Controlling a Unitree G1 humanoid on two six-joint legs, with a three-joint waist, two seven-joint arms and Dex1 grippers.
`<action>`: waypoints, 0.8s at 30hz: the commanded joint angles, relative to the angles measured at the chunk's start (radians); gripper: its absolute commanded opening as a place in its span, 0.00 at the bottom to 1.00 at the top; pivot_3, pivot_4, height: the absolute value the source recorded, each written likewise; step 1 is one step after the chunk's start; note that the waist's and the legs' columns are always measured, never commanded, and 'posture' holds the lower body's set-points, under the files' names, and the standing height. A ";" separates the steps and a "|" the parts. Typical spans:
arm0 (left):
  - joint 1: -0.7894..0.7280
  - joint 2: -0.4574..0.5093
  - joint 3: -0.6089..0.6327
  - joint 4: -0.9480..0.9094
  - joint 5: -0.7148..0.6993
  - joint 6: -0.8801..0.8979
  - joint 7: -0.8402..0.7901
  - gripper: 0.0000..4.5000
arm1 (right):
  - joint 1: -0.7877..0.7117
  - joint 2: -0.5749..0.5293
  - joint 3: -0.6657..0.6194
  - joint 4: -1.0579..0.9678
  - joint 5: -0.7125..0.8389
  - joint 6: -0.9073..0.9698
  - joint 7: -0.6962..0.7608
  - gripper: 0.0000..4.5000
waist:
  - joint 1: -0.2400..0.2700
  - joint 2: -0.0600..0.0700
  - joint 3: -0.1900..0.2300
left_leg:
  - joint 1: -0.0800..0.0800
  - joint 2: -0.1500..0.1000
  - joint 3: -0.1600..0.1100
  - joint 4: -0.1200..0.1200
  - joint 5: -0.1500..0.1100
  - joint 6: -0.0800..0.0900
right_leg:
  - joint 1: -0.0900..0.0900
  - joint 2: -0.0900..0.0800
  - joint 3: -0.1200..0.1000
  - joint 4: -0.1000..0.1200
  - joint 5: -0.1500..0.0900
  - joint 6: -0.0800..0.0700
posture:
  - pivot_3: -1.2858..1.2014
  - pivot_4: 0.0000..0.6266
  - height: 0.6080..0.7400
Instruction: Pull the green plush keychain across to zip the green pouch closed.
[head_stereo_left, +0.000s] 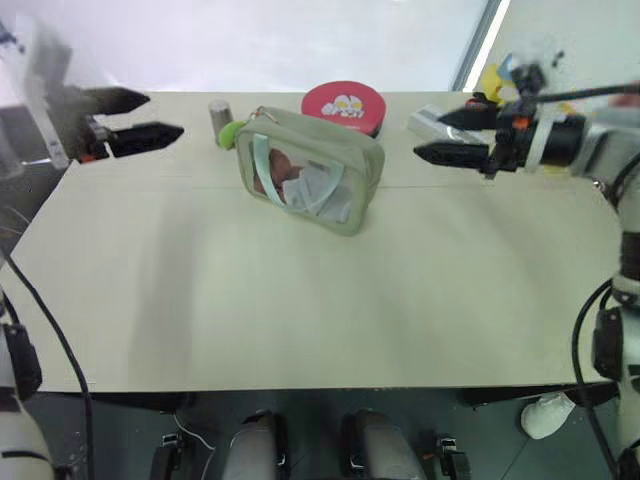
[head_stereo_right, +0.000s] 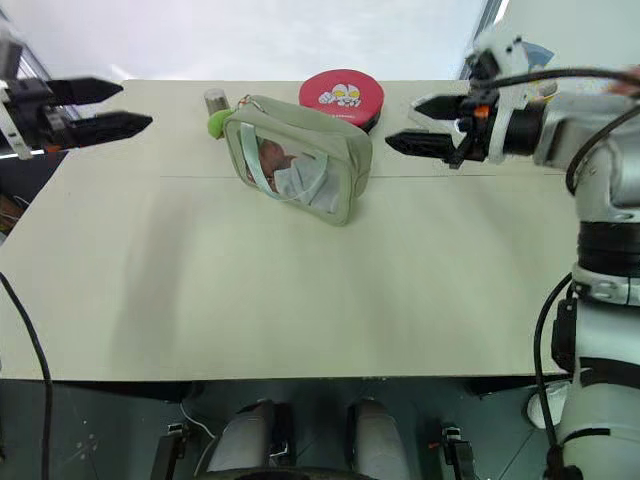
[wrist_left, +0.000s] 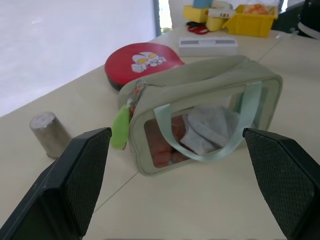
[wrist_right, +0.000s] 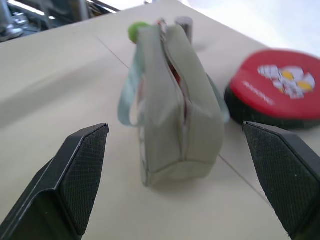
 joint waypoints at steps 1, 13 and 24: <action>-0.029 0.029 -0.008 0.031 0.029 -0.044 -0.027 1.00 | -0.051 -0.010 0.009 0.022 -0.012 -0.019 0.011 0.99 | 0.001 0.000 0.000 | 0.000 0.000 0.000 0.000 0.000 0.000 | 0.000 0.000 0.000 0.000 0.000 0.000 | 0.52 0.24 1.00; 0.011 0.017 0.012 0.004 0.035 -0.068 -0.005 1.00 | -0.105 0.095 0.061 0.047 -0.050 -0.080 -0.042 0.99 | -0.001 0.000 0.000 | -0.002 0.001 0.000 0.000 0.000 0.000 | -0.002 -0.001 0.000 0.001 0.000 0.000 | 0.52 0.24 1.00; 0.133 -0.027 0.079 -0.249 -0.078 0.074 0.079 1.00 | -0.223 0.464 0.241 0.319 -0.269 -0.353 -0.199 0.99 | -0.019 0.000 0.000 | -0.002 0.001 -0.001 0.000 0.000 0.000 | -0.003 -0.002 0.000 0.003 0.000 0.000 | 0.52 0.24 1.00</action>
